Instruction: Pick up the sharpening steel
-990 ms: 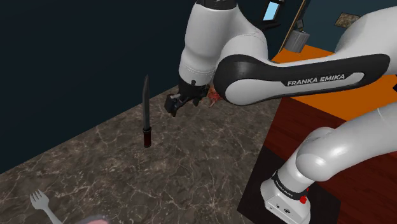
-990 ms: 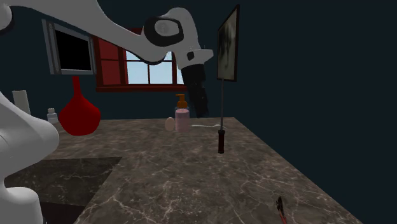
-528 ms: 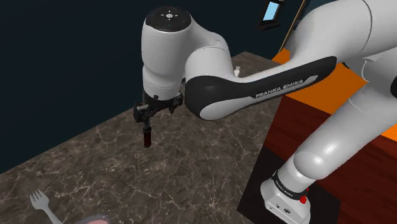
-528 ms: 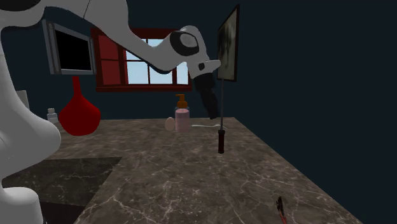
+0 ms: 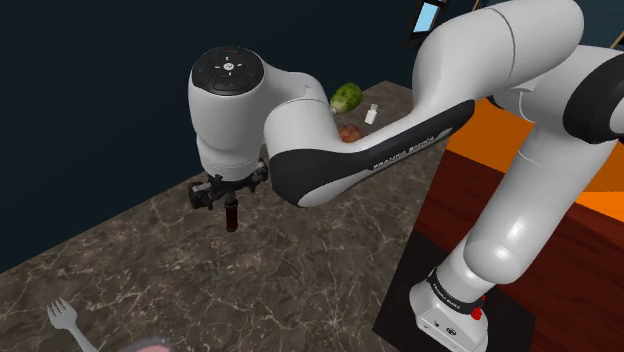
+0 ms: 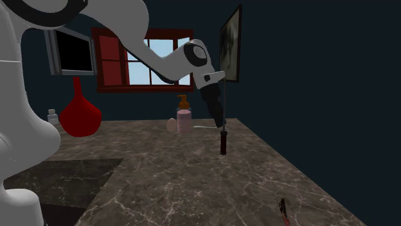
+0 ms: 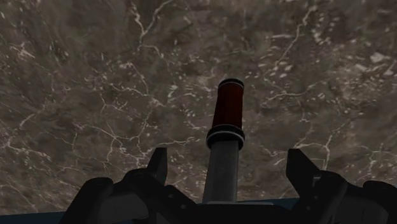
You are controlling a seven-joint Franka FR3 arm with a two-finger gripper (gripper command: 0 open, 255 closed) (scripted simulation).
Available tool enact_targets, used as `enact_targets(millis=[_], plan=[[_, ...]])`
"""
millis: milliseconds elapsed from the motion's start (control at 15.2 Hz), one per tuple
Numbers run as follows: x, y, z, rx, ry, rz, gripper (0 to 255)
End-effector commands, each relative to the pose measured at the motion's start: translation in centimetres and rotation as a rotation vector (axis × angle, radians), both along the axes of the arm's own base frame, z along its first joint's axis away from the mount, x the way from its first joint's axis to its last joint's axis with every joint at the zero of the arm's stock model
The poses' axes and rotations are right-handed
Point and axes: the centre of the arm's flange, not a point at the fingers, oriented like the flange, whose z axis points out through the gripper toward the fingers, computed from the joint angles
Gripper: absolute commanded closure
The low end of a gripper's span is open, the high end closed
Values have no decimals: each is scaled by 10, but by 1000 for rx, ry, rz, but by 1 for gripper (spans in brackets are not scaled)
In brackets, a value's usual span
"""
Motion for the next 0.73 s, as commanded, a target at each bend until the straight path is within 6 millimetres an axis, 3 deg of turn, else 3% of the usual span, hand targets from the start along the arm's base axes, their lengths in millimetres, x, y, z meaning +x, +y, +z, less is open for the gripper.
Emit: enact_targets(millis=[0,132,198,660], plan=[[0,-1,-11,0,-1,0,0],[0,-1,-14,0,-1,0,0],[1,-2,-14,0,-1,0,255],[1,-2,-14,0,0,0,255]])
